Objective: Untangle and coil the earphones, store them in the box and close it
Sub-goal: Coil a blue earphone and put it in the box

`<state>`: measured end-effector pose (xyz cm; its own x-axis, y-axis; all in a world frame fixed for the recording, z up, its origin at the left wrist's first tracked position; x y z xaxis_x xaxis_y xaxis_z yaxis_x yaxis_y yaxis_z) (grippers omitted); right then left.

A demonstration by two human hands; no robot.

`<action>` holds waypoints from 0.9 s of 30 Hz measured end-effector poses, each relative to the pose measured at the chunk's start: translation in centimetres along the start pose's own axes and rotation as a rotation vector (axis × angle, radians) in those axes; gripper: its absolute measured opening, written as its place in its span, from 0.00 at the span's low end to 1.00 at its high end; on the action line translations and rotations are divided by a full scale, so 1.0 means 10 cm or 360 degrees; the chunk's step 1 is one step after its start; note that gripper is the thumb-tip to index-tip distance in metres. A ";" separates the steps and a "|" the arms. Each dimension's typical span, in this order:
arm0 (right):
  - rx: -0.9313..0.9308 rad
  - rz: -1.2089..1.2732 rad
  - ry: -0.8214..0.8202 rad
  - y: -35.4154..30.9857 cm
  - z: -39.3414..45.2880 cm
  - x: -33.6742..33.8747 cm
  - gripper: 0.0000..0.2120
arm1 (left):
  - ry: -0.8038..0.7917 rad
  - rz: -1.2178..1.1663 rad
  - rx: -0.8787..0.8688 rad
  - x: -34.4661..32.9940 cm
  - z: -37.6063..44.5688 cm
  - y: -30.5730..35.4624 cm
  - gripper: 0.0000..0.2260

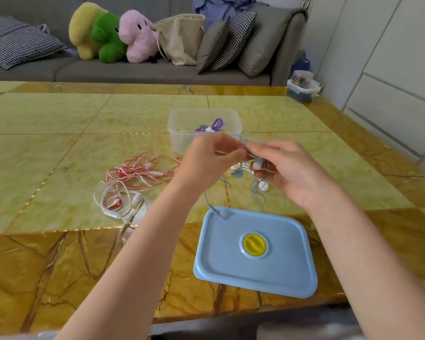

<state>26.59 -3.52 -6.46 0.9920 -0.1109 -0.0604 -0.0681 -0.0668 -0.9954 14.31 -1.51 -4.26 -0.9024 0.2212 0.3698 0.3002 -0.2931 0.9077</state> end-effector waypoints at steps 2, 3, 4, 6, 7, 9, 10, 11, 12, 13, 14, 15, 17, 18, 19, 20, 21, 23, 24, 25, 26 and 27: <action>0.0043 -0.0013 0.0023 -0.02 0.00 -0.01 0.07 | 0.0029 -0.0095 0.0083 -0.01 0.00 -0.07 0.07; 0.0069 -0.0046 0.0033 -0.03 0.00 -0.01 0.06 | 0.0051 -0.0142 0.0130 0.01 0.00 -0.11 0.07; 0.0095 -0.0079 0.0041 -0.05 0.00 -0.02 0.05 | 0.0060 -0.0179 0.0171 0.02 0.00 -0.13 0.06; 0.0136 -0.0128 0.0053 -0.07 0.00 -0.01 0.05 | 0.0042 -0.0229 0.0212 0.03 -0.01 -0.16 0.06; 0.0143 -0.0151 0.0060 -0.07 0.00 0.00 0.05 | 0.0025 -0.0256 0.0212 0.02 -0.01 -0.16 0.07; 0.0128 -0.0222 0.0059 -0.06 0.01 0.02 0.03 | -0.0002 -0.0296 0.0213 0.01 -0.01 -0.16 0.08; 0.0118 -0.0254 0.0054 -0.05 0.01 0.02 0.01 | -0.0002 -0.0302 0.0216 0.01 -0.01 -0.16 0.09; 0.0118 -0.0283 0.0052 -0.04 0.01 0.02 0.01 | -0.0002 -0.0306 0.0216 0.01 0.00 -0.17 0.10; 0.0122 -0.0313 0.0056 -0.04 0.01 0.02 0.01 | -0.0002 -0.0308 0.0223 0.01 0.00 -0.17 0.10; 0.0135 -0.0356 0.0074 -0.04 0.02 0.02 0.02 | -0.0003 -0.0310 0.0231 0.00 0.00 -0.17 0.11; 0.0156 -0.0408 0.0104 -0.04 0.02 0.02 0.04 | 0.0001 -0.0310 0.0239 -0.01 -0.01 -0.18 0.11; 0.0190 -0.0474 0.0142 -0.06 0.02 0.03 0.05 | 0.0000 -0.0309 0.0244 -0.02 0.00 -0.18 0.12; 0.0298 -0.0649 0.0206 -0.11 0.03 0.02 0.08 | -0.0019 -0.0309 0.0266 -0.06 -0.01 -0.20 0.11; 0.0360 -0.0743 0.0237 -0.14 0.02 0.01 0.09 | -0.0035 -0.0326 0.0291 -0.07 -0.02 -0.21 0.10; 0.0401 -0.0827 0.0263 -0.16 0.02 0.00 0.09 | -0.0056 -0.0366 0.0331 -0.09 -0.03 -0.24 0.10; 0.0421 -0.0892 0.0276 -0.18 0.01 -0.01 0.09 | -0.0073 -0.0424 0.0381 -0.09 -0.04 -0.26 0.08; 0.0418 -0.0950 0.0284 -0.19 0.01 0.00 0.09 | -0.0072 -0.0481 0.0424 -0.07 -0.04 -0.28 0.07; 0.0360 -0.0995 0.0292 -0.19 0.01 0.05 0.10 | 0.0033 -0.0462 0.0452 0.05 -0.03 -0.32 0.07; 0.0311 -0.0904 0.0283 -0.17 0.02 0.09 0.12 | 0.0114 -0.0374 0.0439 0.13 -0.01 -0.34 0.08; 0.0258 -0.0740 0.0267 -0.14 0.02 0.11 0.12 | 0.0176 -0.0292 0.0420 0.19 0.01 -0.34 0.08; 0.0205 -0.0549 0.0246 -0.11 0.03 0.13 0.12 | 0.0204 -0.0245 0.0411 0.21 0.02 -0.35 0.09; 0.0160 -0.0353 0.0221 -0.09 0.03 0.12 0.11 | 0.0205 -0.0229 0.0415 0.20 0.02 -0.35 0.10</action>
<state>27.87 -3.29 -5.65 0.9569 -0.2400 0.1638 0.1671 -0.0065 -0.9859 11.48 0.13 -6.64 -0.9680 0.1189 0.2208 0.2206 -0.0153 0.9752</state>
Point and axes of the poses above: each hand's wrist, its own z-axis towards the middle knuckle, its own x-axis out of the back of the hand, y = z × x, the point moved 9 cm from there along z, towards the middle knuckle, and after that the axes turned 3 degrees about z, right-handed, at the moved point
